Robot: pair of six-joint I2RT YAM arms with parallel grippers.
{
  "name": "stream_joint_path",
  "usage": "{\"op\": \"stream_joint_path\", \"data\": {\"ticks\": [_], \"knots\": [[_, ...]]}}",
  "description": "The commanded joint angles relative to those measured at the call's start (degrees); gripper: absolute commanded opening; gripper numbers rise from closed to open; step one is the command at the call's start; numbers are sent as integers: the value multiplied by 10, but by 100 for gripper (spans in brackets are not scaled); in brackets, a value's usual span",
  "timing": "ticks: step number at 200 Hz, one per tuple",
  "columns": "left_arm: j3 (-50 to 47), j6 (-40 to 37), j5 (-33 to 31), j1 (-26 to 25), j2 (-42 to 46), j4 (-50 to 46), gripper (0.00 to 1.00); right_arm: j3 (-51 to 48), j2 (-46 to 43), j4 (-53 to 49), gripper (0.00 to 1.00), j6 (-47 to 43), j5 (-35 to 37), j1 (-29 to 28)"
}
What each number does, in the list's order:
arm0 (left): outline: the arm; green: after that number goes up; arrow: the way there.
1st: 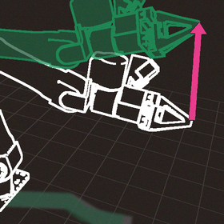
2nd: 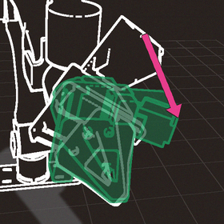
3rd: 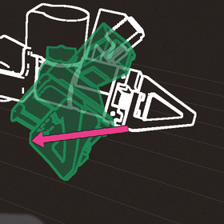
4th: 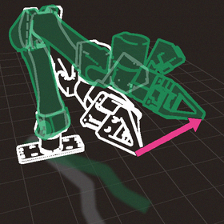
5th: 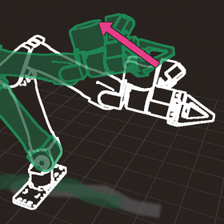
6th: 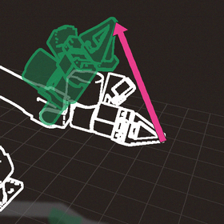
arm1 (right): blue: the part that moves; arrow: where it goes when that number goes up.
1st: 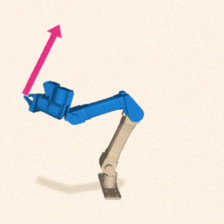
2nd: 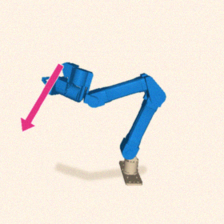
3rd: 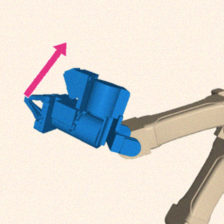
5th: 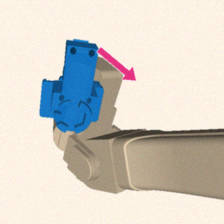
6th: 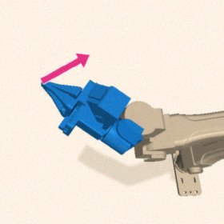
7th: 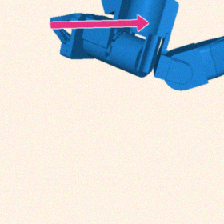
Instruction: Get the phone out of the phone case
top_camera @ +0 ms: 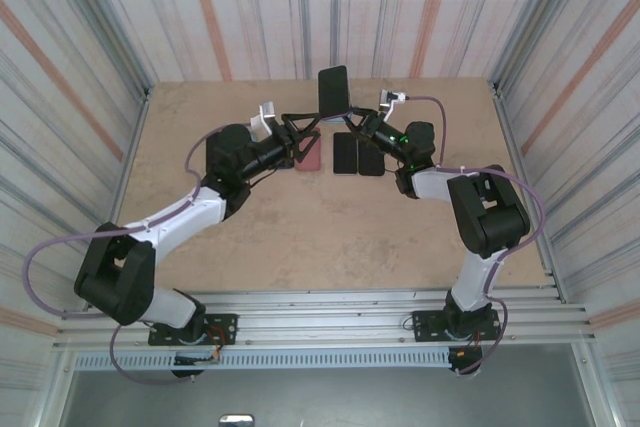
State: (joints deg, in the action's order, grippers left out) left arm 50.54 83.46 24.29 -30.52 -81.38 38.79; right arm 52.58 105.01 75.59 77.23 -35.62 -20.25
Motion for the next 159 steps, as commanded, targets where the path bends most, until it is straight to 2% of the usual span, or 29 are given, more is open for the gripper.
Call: {"op": "stream_joint_path", "data": {"ticks": [1, 78, 159], "knots": [[15, 0, -26, -7, 11, -5, 64, 1, 0, 45, 2, -35, 33, -10], [50, 36, -14, -13, -58, 60, 53, -1, -11, 38, 2, -55, 40, -28], [68, 33, -29, -7, -83, 56, 50, -13, -23, 32, 1, -83, 36, -40]]}}
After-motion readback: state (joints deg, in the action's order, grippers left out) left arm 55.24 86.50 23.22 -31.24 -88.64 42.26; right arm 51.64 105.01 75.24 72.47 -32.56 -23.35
